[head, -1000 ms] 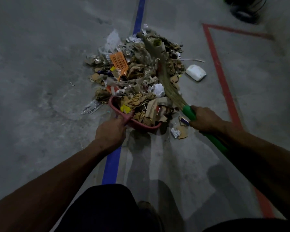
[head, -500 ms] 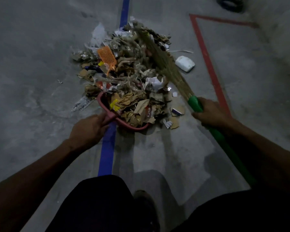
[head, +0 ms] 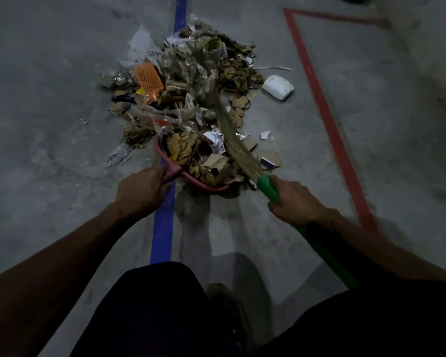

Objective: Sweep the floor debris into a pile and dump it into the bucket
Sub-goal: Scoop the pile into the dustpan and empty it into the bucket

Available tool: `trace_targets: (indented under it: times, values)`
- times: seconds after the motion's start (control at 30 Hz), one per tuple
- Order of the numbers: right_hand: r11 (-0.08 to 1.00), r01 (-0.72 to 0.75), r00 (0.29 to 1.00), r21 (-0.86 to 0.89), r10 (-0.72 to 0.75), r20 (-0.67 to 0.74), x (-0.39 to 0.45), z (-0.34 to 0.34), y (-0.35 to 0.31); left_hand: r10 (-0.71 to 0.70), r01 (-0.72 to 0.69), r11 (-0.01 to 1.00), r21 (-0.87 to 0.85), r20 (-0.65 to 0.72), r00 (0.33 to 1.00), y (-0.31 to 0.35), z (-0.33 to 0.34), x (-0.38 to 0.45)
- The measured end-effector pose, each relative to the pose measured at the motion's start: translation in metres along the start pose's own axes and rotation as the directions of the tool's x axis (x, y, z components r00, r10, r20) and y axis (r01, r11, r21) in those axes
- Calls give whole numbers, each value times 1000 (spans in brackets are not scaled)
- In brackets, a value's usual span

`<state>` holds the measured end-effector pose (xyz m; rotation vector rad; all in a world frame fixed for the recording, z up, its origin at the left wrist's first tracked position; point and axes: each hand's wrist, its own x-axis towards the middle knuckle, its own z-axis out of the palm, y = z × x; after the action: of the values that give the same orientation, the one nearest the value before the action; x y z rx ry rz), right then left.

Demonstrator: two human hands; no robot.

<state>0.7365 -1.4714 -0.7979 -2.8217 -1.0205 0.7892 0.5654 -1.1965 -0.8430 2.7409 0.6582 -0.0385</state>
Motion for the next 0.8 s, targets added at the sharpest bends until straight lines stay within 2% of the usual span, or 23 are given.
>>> trace_targets:
  times: [0.27,0.43,0.5,0.6,0.7,0.8]
  values:
    - [990,-131,972,58,139,-188,-24,-36,11,-96,94,994,-52,-33,995,-11,9,-27]
    - [989,-59,958,139,95,-271,9,-63,-5,-170,164,983,-84,-80,982,-20,10,-45]
    - [986,-51,962,159,91,-257,33,-70,-16,-206,198,976,-92,-87,975,-21,9,-47]
    - [997,-20,968,71,37,-247,76,-77,-33,-240,232,970,-77,-107,965,-19,9,-46]
    - [998,-9,990,-65,0,-142,107,-75,-47,-279,273,960,-61,-117,953,-15,7,-40]
    - [992,7,998,-128,-16,-67,110,-63,-52,-291,277,953,-124,-115,950,-14,4,-27]
